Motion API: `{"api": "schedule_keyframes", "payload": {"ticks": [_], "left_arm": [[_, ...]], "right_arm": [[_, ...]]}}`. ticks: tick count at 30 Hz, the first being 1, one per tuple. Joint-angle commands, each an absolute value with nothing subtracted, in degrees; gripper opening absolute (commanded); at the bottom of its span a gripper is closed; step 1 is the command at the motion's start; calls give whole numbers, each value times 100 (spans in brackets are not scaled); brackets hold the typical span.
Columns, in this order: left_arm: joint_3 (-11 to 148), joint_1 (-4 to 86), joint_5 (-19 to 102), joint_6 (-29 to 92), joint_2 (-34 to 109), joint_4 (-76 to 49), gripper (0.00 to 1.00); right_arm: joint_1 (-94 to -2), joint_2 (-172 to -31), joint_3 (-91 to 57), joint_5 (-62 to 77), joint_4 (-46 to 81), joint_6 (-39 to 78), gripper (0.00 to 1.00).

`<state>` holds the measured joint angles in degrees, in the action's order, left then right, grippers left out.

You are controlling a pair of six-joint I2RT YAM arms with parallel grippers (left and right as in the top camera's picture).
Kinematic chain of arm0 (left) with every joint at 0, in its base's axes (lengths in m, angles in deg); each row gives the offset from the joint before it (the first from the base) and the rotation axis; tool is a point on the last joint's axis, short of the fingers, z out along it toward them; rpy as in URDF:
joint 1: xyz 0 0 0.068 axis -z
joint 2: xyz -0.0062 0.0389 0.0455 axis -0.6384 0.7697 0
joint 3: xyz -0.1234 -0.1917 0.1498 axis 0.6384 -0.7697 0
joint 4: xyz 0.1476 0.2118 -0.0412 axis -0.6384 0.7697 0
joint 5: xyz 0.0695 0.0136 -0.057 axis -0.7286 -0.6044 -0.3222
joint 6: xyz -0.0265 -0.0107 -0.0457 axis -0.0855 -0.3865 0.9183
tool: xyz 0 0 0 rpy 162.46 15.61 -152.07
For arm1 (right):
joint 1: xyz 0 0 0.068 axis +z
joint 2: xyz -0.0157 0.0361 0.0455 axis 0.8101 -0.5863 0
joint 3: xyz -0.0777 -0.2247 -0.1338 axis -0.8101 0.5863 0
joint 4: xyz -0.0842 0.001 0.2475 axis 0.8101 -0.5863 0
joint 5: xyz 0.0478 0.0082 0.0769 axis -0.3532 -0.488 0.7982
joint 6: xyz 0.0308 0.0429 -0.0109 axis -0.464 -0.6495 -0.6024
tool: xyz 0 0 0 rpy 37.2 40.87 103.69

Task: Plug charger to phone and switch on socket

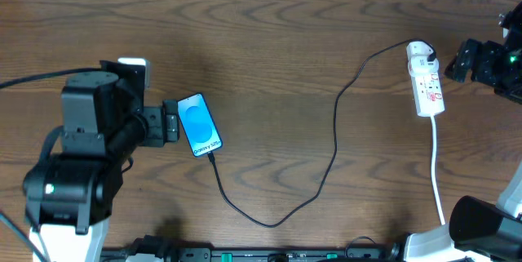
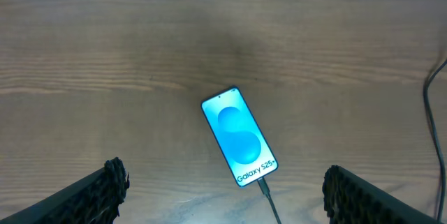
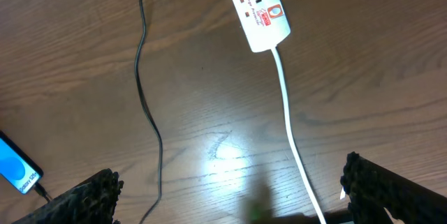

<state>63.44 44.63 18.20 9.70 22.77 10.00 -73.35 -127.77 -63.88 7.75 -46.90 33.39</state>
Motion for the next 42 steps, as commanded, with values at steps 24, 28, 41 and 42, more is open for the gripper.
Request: {"api": "schedule_keyframes", "payload": {"ticks": [24, 28, 41, 42], "left_arm": [[4880, 4474, 1787, 909, 721, 589, 91], [4309, 4474, 1787, 911, 417, -261, 91], [1977, 4474, 1783, 907, -1198, -2770, 91], [1863, 4474, 1783, 907, -1292, -2897, 91]], "right_arm": [[-7302, -12731, -6374, 734, -4696, 3350, 99], [-7302, -12731, -6374, 734, -4699, 3350, 99], [-7302, -12731, -6374, 734, -4699, 3350, 99], [-7302, -12731, -6374, 734, -4699, 3350, 99]]}}
